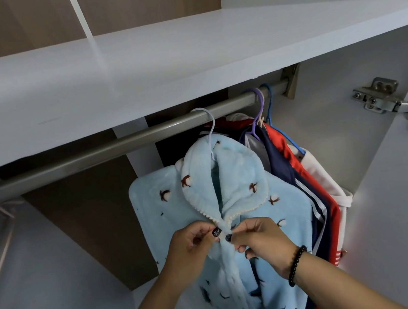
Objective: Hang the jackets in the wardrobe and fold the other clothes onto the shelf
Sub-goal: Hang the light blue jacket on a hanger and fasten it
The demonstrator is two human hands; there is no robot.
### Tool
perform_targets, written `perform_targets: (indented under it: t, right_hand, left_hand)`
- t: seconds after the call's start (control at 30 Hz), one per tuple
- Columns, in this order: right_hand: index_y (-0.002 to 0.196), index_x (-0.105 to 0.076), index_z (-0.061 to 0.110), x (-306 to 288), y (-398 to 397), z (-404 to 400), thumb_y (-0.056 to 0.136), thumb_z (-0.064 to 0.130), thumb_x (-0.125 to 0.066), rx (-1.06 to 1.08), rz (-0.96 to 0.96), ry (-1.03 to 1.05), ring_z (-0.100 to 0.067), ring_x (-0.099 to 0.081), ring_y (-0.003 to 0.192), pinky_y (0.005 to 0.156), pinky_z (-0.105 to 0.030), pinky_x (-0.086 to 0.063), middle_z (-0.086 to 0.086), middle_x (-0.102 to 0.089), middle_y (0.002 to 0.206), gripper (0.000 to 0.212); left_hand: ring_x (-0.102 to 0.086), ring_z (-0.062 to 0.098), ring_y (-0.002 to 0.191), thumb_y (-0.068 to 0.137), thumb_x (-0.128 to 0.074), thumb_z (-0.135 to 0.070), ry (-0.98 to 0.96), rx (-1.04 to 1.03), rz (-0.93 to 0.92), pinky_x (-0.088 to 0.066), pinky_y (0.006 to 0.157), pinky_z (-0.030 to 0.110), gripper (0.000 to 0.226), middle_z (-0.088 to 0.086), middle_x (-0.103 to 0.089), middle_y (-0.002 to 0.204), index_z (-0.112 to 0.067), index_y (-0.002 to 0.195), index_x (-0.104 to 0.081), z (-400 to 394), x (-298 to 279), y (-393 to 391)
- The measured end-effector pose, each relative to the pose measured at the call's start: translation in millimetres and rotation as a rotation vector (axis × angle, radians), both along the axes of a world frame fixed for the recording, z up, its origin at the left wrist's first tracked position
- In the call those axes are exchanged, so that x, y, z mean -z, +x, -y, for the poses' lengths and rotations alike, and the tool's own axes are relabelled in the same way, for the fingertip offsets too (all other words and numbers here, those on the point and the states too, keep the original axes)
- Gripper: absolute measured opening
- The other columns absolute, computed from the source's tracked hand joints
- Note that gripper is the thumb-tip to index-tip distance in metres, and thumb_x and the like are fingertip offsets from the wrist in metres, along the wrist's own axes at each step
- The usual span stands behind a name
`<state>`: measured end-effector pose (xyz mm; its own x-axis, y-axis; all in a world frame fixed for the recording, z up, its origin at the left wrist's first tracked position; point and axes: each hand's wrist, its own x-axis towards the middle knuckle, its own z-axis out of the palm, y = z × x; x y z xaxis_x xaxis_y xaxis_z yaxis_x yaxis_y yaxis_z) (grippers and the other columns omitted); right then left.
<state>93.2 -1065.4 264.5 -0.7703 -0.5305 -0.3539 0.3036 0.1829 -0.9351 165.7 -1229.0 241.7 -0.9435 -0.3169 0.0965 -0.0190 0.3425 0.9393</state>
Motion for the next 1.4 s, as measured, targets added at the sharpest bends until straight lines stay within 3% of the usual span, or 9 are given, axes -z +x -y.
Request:
perform_targets:
  t: [0.23, 0.43, 0.53, 0.67, 0.87, 1.07, 1.13, 1.27, 1.4]
  right_hand:
    - [0.068, -0.070, 0.020, -5.1, -18.9, -7.4, 0.081, -0.001, -0.067, 0.088, -0.479, 0.122, -0.004, -0.063, 0.070, 0.068, -0.010, -0.047, 0.004, -0.071, 0.072, 0.025]
    - [0.088, -0.066, 0.023, -38.1, -65.6, -1.2, 0.085, 0.003, -0.062, 0.346, -0.739, 0.050, -0.004, -0.056, 0.062, 0.058, -0.007, -0.043, 0.010, -0.065, 0.078, 0.021]
    - [0.112, -0.057, 0.012, -47.3, -92.9, 15.5, 0.083, 0.015, -0.070, 0.398, -0.707, 0.096, -0.013, -0.057, 0.083, 0.069, -0.009, -0.043, -0.003, -0.059, 0.097, 0.031]
    - [0.122, -0.055, 0.003, -51.6, -114.8, 42.2, 0.082, 0.032, -0.071, 0.329, -0.562, 0.162, -0.028, -0.058, 0.099, 0.090, -0.039, -0.048, -0.014, -0.059, 0.109, 0.052]
    - [0.071, -0.057, 0.013, -62.3, -131.0, 59.1, 0.090, 0.019, -0.063, 0.202, -0.343, -0.007, -0.016, -0.051, 0.066, 0.060, -0.026, -0.042, -0.004, -0.056, 0.069, 0.022]
    - [0.105, -0.065, -0.001, -77.4, -146.1, 51.2, 0.097, 0.014, -0.050, 0.028, 0.269, -0.360, -0.022, -0.069, 0.082, 0.078, -0.035, -0.057, -0.013, -0.071, 0.094, 0.023]
    - [0.098, -0.067, 0.001, -79.8, -150.3, 52.0, 0.094, 0.015, -0.052, -0.071, 0.297, -0.303, -0.023, -0.067, 0.081, 0.083, -0.037, -0.054, -0.013, -0.069, 0.091, 0.021]
    - [0.101, -0.064, 0.000, -86.6, -153.6, 52.1, 0.095, 0.017, -0.052, -0.201, 0.267, -0.088, -0.026, -0.063, 0.082, 0.081, -0.039, -0.051, -0.015, -0.065, 0.091, 0.022]
    - [0.082, -0.061, 0.014, -67.2, -146.8, 56.0, 0.084, 0.034, -0.068, 0.082, -0.157, 0.051, -0.021, -0.062, 0.081, 0.077, -0.031, -0.052, -0.008, -0.065, 0.084, 0.021]
  left_hand:
    - [-0.063, -0.002, 0.072, 0.090, -0.067, -0.028, -0.107, -0.157, 0.154, -0.045, 0.066, 0.015, 0.015, -0.018, -0.070, 0.074, -0.030, 0.078, -0.074, 19.4, -1.9, -9.4]
    - [-0.061, -0.005, 0.082, 0.089, -0.066, -0.018, -0.189, -0.360, -0.069, -0.046, 0.065, 0.010, 0.015, -0.017, -0.066, 0.094, -0.031, 0.096, -0.067, 39.5, -36.4, -40.8]
    - [-0.056, -0.002, 0.096, 0.087, -0.069, -0.019, -0.320, -0.326, -0.141, -0.045, 0.077, 0.009, 0.033, -0.011, -0.054, 0.114, -0.024, 0.118, -0.059, 46.4, -53.8, -71.9]
    - [-0.045, 0.010, 0.114, 0.090, -0.064, -0.024, -0.377, -0.230, -0.054, -0.038, 0.098, 0.027, 0.048, -0.006, -0.042, 0.122, -0.017, 0.135, -0.049, 49.7, -66.1, -115.7]
    - [-0.049, 0.017, 0.064, 0.100, -0.050, -0.020, -0.462, -0.123, -0.065, -0.032, 0.056, 0.020, 0.031, 0.009, -0.056, 0.069, 0.003, 0.085, -0.064, 60.3, -77.1, -145.4]
    - [-0.056, 0.011, 0.078, 0.102, -0.046, -0.035, -0.212, -0.147, -0.043, -0.042, 0.073, 0.018, 0.038, 0.004, -0.062, 0.087, -0.001, 0.101, -0.063, 65.2, -77.7, -141.3]
    - [-0.060, 0.012, 0.095, 0.103, -0.041, -0.036, -0.047, -0.160, -0.052, -0.045, 0.089, 0.027, 0.032, 0.003, -0.065, 0.105, -0.015, 0.112, -0.063, 67.4, -80.7, -142.7]
    - [-0.060, 0.013, 0.086, 0.102, -0.043, -0.026, 0.105, -0.190, -0.021, -0.047, 0.083, 0.028, 0.026, 0.002, -0.065, 0.092, -0.022, 0.087, -0.064, 76.5, -86.1, -146.0]
    - [-0.058, 0.015, 0.075, 0.094, -0.058, -0.027, -0.003, -0.294, 0.060, -0.045, 0.073, 0.027, 0.025, 0.003, -0.061, 0.078, -0.011, 0.075, -0.061, 83.8, -71.6, -154.1]
